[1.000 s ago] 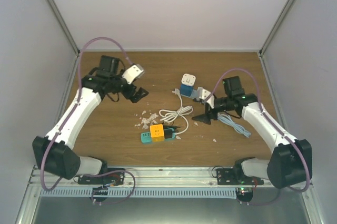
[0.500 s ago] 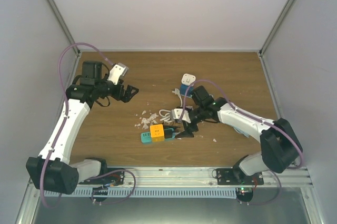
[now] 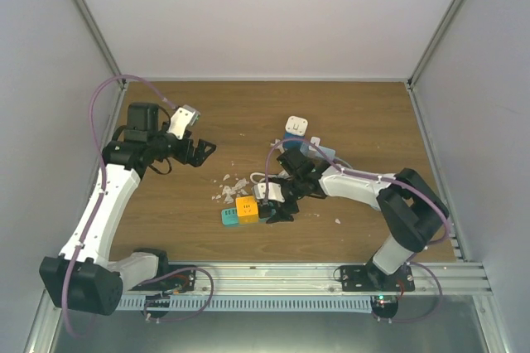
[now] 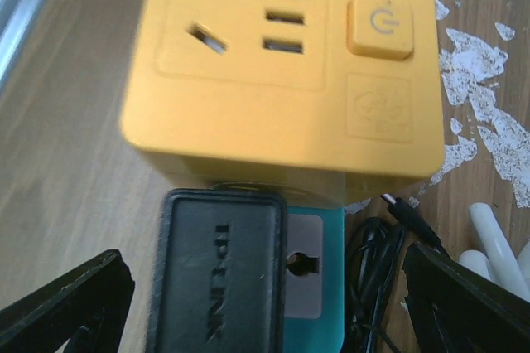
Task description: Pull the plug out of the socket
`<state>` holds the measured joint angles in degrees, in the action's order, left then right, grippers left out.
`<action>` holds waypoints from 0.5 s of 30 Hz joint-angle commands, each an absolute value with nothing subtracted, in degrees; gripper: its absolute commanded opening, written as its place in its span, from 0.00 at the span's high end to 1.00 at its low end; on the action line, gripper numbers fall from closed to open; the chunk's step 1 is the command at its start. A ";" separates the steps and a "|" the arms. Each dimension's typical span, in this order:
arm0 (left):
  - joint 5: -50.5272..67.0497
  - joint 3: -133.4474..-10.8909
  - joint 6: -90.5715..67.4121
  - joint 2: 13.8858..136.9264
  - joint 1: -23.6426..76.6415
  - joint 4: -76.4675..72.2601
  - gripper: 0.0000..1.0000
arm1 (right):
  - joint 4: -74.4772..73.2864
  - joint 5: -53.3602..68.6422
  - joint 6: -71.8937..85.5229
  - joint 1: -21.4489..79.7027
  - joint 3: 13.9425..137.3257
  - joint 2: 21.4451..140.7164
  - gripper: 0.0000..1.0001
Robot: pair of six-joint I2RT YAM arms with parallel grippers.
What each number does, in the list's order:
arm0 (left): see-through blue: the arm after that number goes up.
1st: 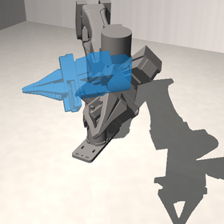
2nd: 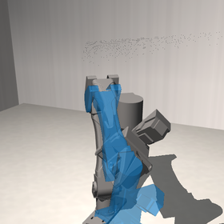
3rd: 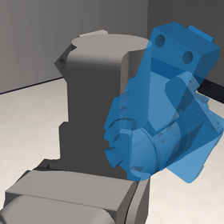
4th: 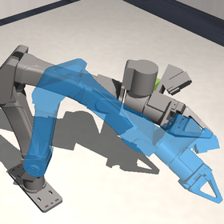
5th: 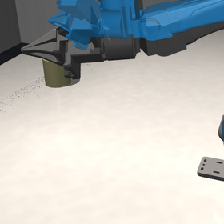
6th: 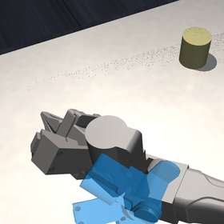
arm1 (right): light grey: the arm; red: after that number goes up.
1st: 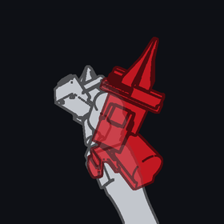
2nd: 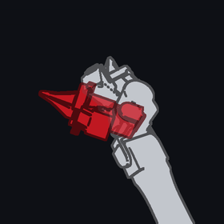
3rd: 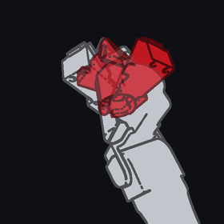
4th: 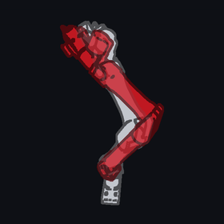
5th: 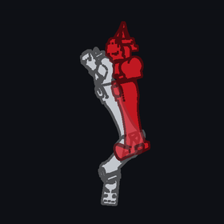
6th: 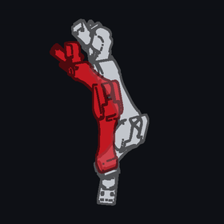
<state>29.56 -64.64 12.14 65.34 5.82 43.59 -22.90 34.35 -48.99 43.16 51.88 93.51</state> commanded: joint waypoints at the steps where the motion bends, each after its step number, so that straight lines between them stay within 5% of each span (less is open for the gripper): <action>1: 27.77 -63.38 13.01 63.59 5.37 40.86 0.01 | -18.53 30.54 -47.63 44.67 52.21 96.57 0.11; 10: 29.34 -63.43 14.55 64.36 5.43 41.15 0.01 | -14.72 27.31 -46.35 44.78 52.10 100.22 0.19; 15: 29.43 -62.74 15.64 64.68 5.37 40.59 0.01 | -12.46 26.79 -44.04 44.80 51.62 100.63 0.33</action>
<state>28.49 -63.83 14.06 64.84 5.82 43.27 -16.75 28.49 -45.89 44.34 51.83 99.59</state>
